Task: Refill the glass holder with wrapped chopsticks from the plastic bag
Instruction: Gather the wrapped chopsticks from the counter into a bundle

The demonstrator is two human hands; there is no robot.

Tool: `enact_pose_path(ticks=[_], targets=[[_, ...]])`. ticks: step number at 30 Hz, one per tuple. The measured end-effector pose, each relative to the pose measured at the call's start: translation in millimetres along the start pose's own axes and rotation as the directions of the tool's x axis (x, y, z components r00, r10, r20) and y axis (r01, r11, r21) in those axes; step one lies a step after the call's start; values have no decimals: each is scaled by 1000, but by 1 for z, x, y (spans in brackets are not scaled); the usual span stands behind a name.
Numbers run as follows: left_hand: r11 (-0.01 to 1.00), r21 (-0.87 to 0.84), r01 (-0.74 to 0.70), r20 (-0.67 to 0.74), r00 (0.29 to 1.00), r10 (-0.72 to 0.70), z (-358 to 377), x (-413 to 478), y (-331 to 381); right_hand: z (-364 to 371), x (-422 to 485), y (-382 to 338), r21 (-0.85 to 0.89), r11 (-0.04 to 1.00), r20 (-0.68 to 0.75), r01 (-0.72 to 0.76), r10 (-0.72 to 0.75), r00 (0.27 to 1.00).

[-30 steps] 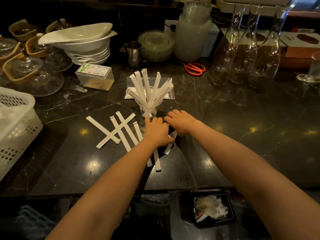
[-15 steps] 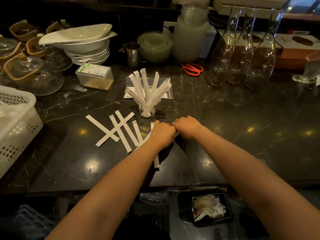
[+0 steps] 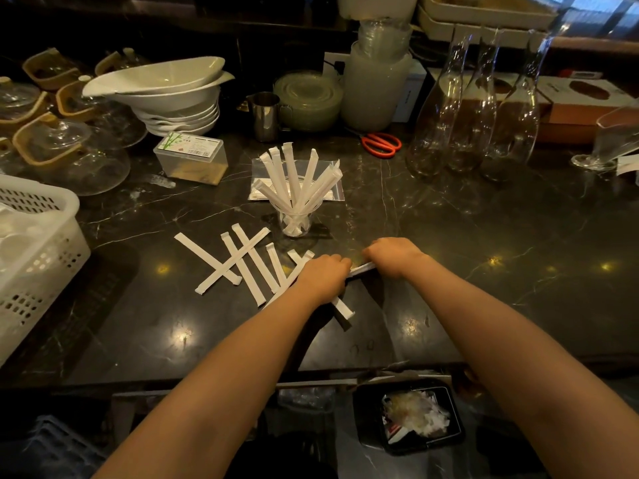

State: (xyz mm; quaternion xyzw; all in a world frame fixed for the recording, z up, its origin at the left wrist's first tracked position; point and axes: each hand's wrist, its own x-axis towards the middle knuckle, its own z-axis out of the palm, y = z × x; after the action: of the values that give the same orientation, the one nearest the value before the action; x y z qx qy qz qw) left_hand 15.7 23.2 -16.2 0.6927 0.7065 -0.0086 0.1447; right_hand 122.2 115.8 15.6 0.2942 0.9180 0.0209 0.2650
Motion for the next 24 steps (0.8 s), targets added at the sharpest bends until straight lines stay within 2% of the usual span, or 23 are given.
enact_pose_path(ticks=[8,11,13,16,19,21,24], targets=[[998,-56,5,-13,1000,-6,-3,-5,-5,-18,-16,13,-29,996,-46,-87,85,995],[984,-176,40,-18,999,-43,-14,-8,-6,-26,-22,20,31,995,-102,-98,100,990],[941,-333,59,-37,997,-75,-27,-13,-8,-32,-24,24,125,987,-133,-97,114,985],[837,-547,30,-101,990,-101,-49,-27,-15,-40,-26,26,328,944,-145,-41,94,985],[700,-713,-29,-191,969,-155,-70,-47,-28,-47,-28,16,523,850,-173,58,39,984],[576,-811,-104,-265,942,-204,-82,-60,-38,-51,-28,3,641,759,-207,120,20,978],[345,-913,-216,-321,903,-284,-91,-74,-49,-56,-25,-25,807,560,-217,185,-9,976]])
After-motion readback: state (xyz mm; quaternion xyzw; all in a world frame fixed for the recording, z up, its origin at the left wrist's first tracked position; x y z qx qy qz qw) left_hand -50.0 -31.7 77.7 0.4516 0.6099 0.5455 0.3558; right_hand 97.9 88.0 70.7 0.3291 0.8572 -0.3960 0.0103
